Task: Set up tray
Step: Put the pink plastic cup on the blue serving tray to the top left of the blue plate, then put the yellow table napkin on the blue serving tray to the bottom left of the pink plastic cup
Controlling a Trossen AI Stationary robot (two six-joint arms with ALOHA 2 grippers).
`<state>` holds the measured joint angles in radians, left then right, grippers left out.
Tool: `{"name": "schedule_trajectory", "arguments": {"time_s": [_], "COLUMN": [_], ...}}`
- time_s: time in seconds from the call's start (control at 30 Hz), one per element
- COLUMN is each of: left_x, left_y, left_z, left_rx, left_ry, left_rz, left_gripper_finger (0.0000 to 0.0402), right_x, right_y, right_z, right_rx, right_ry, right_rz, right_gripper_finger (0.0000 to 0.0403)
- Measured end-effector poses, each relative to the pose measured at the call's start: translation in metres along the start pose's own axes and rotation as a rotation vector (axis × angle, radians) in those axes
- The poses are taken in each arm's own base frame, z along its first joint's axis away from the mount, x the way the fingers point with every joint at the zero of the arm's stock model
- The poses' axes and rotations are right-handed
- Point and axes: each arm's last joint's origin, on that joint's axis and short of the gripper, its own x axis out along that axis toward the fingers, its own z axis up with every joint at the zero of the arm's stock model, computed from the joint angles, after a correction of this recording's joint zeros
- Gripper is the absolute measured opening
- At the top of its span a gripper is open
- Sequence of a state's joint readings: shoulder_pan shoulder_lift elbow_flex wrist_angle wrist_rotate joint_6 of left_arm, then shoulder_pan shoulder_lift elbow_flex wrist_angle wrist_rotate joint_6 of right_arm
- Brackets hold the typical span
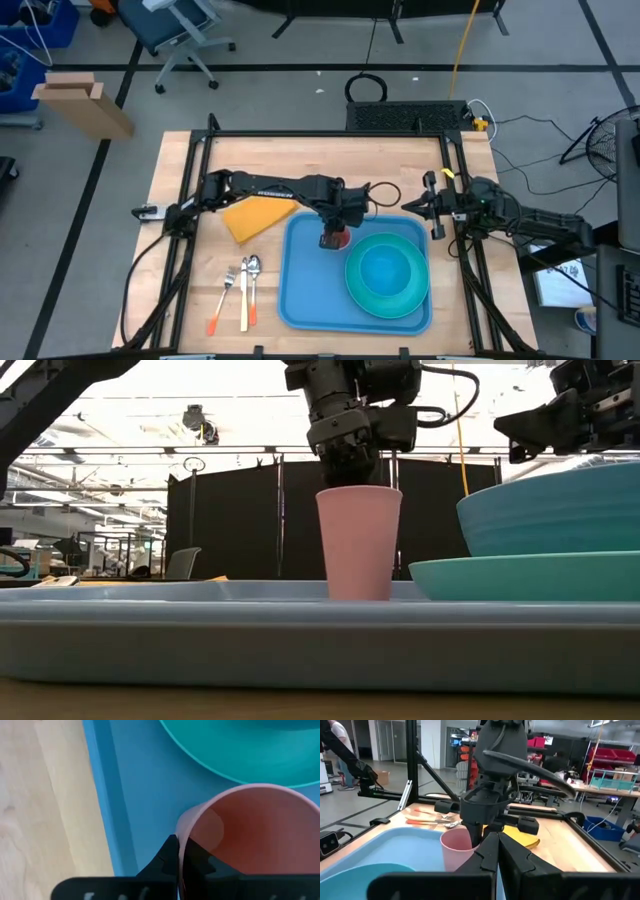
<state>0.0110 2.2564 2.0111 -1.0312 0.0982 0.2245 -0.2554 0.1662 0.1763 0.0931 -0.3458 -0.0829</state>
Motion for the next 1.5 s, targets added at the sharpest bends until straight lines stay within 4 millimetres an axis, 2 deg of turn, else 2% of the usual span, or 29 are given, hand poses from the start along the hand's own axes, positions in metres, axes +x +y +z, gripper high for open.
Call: {"name": "schedule_trajectory", "arguments": {"time_s": [0.13, 0.27, 0.63, 0.7, 0.8, 0.93, 1.03, 1.17, 1.3, 1.4, 1.5], "left_x": [0.001, 0.000, -0.014, -0.026, -0.053, -0.088, -0.110, -0.137, -0.138, -0.143, -0.137], "left_y": [-0.002, -0.002, -0.004, -0.004, -0.006, -0.006, 0.014, 0.067, 0.102, 0.117, 0.125], "left_z": [0.001, 0.002, 0.009, 0.010, 0.008, -0.005, -0.019, -0.049, -0.080, -0.104, -0.128], "left_rx": [-0.012, -0.006, 0.028, 0.043, 0.072, 0.120, 0.065, -0.115, -0.233, -0.254, -0.274], "left_ry": [-0.006, -0.021, -0.064, -0.039, 0.036, 0.176, 0.165, 0.053, -0.037, -0.096, -0.112], "left_rz": [0.002, 0.004, 0.023, 0.043, 0.069, 0.032, -0.004, -0.016, -0.108, -0.109, -0.084], "left_gripper_finger": [0.0010, 0.0034, 0.0148, 0.0167, 0.0189, 0.0205, 0.0202, 0.0179, 0.0157, 0.0153, 0.0150], "right_x": [-0.002, -0.002, -0.002, -0.002, -0.002, -0.002, -0.002, -0.002, -0.002, -0.002, -0.002], "right_y": [0.001, 0.001, 0.002, 0.002, 0.002, 0.002, 0.002, 0.003, 0.004, 0.004, 0.004], "right_z": [0.000, 0.000, -0.001, -0.001, -0.001, -0.001, -0.001, -0.003, -0.005, -0.005, -0.005], "right_rx": [-0.008, -0.007, -0.002, -0.002, -0.002, 0.007, 0.009, 0.016, 0.028, 0.029, 0.029], "right_ry": [-0.026, -0.024, -0.017, -0.017, -0.017, -0.017, -0.017, -0.004, 0.015, 0.019, 0.019], "right_rz": [-0.002, 0.016, 0.027, 0.027, 0.026, 0.025, 0.026, 0.074, 0.104, 0.102, 0.098], "right_gripper_finger": [0.0000, 0.0000, 0.0000, 0.0000, 0.0000, 0.0000, 0.0000, 0.0000, 0.0000, 0.0000, 0.0000]}}
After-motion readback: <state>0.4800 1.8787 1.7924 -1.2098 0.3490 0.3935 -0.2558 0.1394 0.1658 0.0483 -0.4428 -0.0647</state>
